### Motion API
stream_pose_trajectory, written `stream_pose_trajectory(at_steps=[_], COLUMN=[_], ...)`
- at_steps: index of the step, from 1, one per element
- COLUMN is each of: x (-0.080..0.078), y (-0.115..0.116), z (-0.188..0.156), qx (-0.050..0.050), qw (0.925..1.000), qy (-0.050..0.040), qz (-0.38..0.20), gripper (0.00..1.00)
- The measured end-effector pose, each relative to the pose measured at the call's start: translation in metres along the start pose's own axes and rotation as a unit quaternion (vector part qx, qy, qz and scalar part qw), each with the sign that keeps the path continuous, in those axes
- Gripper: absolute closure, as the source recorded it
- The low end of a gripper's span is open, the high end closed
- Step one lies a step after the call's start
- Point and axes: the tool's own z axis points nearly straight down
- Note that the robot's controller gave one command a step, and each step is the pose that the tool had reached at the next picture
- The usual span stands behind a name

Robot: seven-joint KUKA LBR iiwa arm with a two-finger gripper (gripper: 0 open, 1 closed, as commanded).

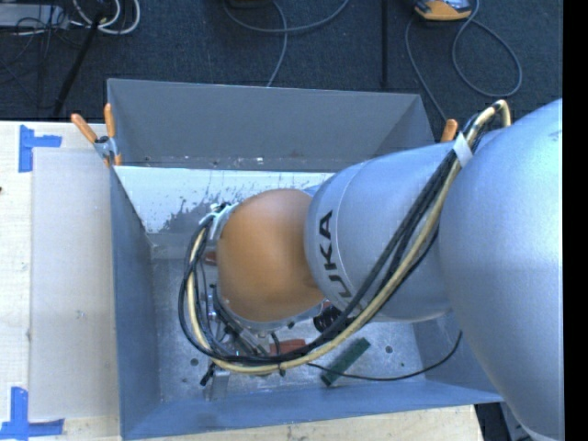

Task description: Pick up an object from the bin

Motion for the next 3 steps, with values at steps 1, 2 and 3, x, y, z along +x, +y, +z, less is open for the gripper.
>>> stream_pose_trajectory(at_steps=[1,2,3], x=[-0.031,-0.014,-0.014], y=[-0.108,-0.132,-0.132], z=[0.010,0.079,0.076], qx=[0.001,-0.002,-0.002], qw=[0.9972,0.9987,0.9986], qy=[-0.0037,-0.0051,-0.0045], qz=[-0.075,-0.051,-0.052], gripper=[0.00,0.00,1.00])
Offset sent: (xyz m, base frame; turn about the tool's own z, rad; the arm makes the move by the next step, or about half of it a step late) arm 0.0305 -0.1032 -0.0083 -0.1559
